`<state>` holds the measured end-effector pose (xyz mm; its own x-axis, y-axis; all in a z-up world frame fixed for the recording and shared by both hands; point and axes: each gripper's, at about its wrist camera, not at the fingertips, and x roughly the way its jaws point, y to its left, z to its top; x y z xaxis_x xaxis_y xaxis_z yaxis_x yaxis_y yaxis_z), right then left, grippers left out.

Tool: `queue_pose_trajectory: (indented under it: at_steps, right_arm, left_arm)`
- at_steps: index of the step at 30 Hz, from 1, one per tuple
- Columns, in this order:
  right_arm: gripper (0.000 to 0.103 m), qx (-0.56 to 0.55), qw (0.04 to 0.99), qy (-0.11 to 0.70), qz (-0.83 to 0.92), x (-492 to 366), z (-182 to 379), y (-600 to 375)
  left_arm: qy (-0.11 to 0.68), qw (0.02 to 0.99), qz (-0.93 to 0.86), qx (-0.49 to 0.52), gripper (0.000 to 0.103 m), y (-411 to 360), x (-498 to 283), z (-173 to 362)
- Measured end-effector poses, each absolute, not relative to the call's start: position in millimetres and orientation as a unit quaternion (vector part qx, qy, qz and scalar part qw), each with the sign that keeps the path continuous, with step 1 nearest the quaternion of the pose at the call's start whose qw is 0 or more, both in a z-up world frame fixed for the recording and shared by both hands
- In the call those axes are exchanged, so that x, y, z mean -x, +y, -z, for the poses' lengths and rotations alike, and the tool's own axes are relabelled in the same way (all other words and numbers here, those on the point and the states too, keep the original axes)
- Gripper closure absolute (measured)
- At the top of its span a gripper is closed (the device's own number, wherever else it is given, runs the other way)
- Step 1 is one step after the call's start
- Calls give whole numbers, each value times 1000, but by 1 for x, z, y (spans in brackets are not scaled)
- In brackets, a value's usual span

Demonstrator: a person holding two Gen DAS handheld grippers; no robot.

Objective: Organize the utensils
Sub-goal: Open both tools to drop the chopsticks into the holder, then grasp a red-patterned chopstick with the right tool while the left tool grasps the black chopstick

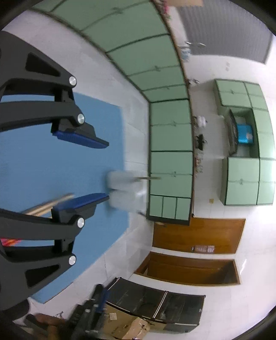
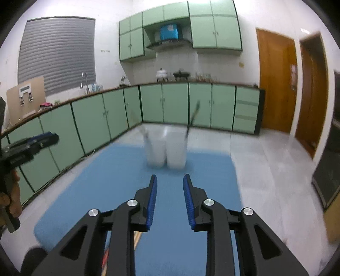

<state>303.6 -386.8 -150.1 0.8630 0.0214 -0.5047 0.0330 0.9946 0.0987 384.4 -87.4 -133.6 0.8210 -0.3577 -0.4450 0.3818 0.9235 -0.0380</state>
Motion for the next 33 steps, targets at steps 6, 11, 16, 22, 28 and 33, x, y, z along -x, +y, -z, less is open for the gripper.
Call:
queue_pose_trajectory:
  at_steps: [6, 11, 16, 22, 28, 33]
  right_arm:
    - [78, -58, 943, 327, -6, -244, 241, -334]
    - [78, -44, 934, 354, -28, -239, 265, -300]
    - [78, -32, 932, 360, -29, -249, 275, -293]
    - [81, -48, 934, 355, -9, -261, 273, -310]
    - [81, -56, 933, 354, 11, -259, 276, -328]
    - [93, -56, 933, 356, 3, -261, 277, -334]
  left_arm:
    - [255, 956, 144, 15, 58, -51, -318, 197]
    - [280, 950, 138, 20, 58, -45, -294, 225]
    - [292, 946, 137, 31, 58, -42, -292, 232]
    - [311, 937, 158, 17, 56, -61, -289, 247]
    - [342, 920, 192, -12, 56, -93, -286, 271]
    - [360, 908, 212, -36, 56, -114, -285, 289]
